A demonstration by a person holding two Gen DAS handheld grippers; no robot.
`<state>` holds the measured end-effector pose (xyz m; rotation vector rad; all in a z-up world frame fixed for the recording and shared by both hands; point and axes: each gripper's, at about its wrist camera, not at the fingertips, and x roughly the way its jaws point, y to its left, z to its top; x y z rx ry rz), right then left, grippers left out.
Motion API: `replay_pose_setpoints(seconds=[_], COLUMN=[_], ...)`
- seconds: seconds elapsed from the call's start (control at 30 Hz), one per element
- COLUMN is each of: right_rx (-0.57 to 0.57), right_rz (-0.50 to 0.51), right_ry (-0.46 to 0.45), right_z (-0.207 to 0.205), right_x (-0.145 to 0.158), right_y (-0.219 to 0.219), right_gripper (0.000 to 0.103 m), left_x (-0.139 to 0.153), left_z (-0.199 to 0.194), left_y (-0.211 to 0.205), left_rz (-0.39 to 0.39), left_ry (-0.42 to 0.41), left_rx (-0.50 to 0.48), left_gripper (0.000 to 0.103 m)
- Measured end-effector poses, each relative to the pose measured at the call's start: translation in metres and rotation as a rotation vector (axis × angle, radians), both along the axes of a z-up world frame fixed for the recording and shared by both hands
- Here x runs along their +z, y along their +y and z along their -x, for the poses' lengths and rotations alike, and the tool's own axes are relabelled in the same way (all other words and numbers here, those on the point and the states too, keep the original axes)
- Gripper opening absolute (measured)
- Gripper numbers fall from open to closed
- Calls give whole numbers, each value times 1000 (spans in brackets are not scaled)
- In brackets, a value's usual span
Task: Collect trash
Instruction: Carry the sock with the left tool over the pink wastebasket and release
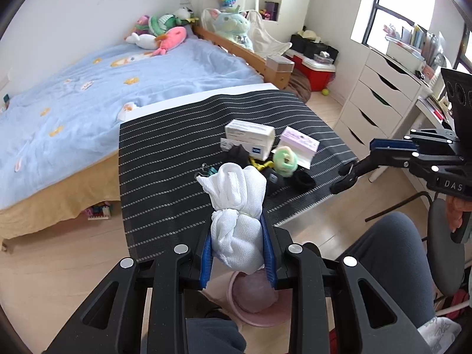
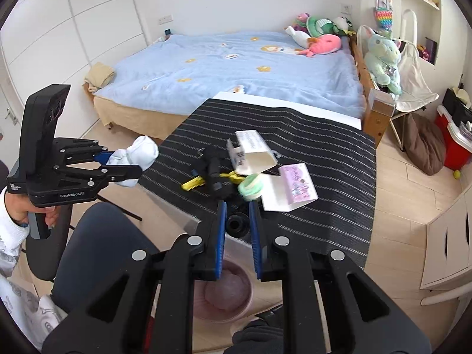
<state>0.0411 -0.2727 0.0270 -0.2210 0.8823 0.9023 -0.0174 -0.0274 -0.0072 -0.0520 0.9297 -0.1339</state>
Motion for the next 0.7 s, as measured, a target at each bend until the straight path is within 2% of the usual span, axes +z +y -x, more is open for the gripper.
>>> replay_pose_setpoints(seconds=[0.27, 0.6, 0.63, 0.67, 0.7], right_rx=[56, 127, 122, 115, 105], right_rz=[2, 18, 25, 25, 17], right_ry=[24, 78, 78, 78, 78], right_z=[42, 68, 68, 67, 66], right_x=[-9, -34, -36, -37, -37], right_y=[5, 14, 15, 15, 14], right_gripper=[15, 18, 31, 61, 76], left_x=[-7, -17, -18, -18, -18], left_z=[26, 45, 45, 45, 44], left_y=[-18, -26, -26, -25, -25], left_rz=[15, 35, 36, 37, 37], left_ry=[5, 27, 28, 28, 29], left_rx=[-34, -50, -49, -48, -48], left_gripper=[28, 28, 28, 28, 28])
